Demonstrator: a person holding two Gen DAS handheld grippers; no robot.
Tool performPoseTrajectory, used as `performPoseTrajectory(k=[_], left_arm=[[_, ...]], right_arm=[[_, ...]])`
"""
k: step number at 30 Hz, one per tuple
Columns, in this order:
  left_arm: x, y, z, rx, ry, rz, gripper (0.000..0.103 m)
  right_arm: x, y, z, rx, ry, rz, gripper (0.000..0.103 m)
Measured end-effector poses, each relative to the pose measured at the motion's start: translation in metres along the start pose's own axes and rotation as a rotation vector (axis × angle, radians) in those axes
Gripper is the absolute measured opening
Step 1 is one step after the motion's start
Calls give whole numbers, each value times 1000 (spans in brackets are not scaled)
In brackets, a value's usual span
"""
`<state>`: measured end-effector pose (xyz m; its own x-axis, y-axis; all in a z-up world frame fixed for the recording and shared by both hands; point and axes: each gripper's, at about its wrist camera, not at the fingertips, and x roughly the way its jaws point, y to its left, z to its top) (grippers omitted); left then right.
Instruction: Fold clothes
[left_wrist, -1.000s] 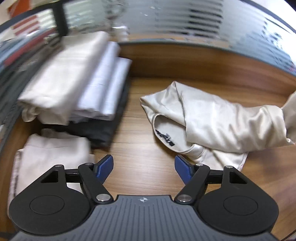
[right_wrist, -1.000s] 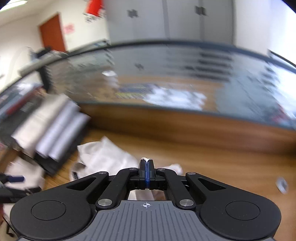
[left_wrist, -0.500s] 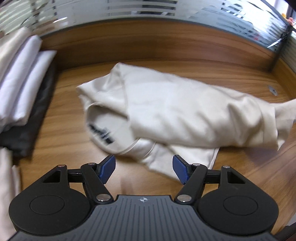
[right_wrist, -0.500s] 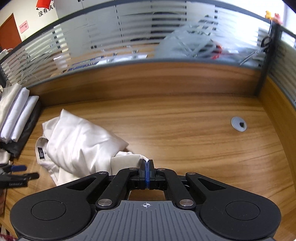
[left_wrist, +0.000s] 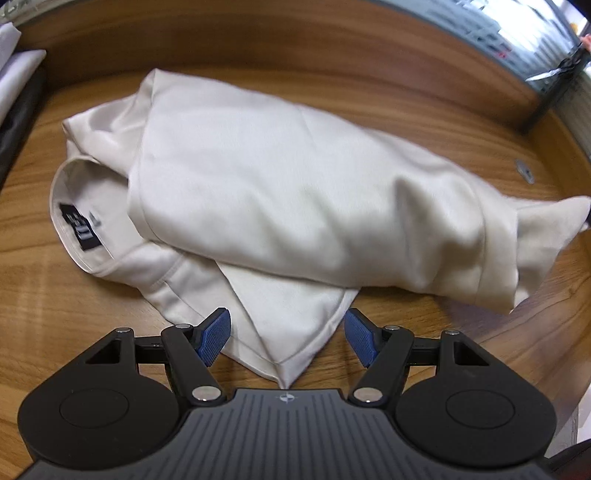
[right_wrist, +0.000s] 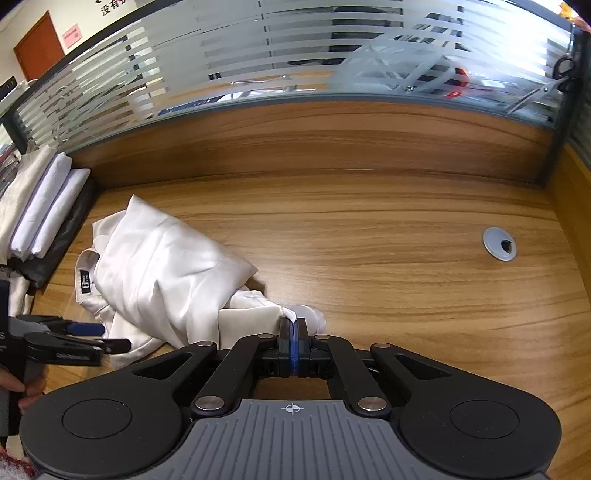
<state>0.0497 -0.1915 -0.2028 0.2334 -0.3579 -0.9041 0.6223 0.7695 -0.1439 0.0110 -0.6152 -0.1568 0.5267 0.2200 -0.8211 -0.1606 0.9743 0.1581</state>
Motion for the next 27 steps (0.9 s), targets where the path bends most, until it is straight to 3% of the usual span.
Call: performPoseTrajectory(k=[4,5,9,17,27], left_arm=[[7,-5,-1,-27,6,31,59],[7,-6,-1,-32,6,39,43],[5,-3,0,-69,16,19,5],[-46,8,21,-72,-139,60,3],[-161,35,74,-106,-437,130,2]], right_arm=[[3,-2,4,-6,-3,7,2],[3,-3,5,-8,-6,8,2],[5,-5,8,-2,-21,8,2],[-3,-12,16,15,-78,-18,2],[-53,-56,32,125,-225,-111,2]])
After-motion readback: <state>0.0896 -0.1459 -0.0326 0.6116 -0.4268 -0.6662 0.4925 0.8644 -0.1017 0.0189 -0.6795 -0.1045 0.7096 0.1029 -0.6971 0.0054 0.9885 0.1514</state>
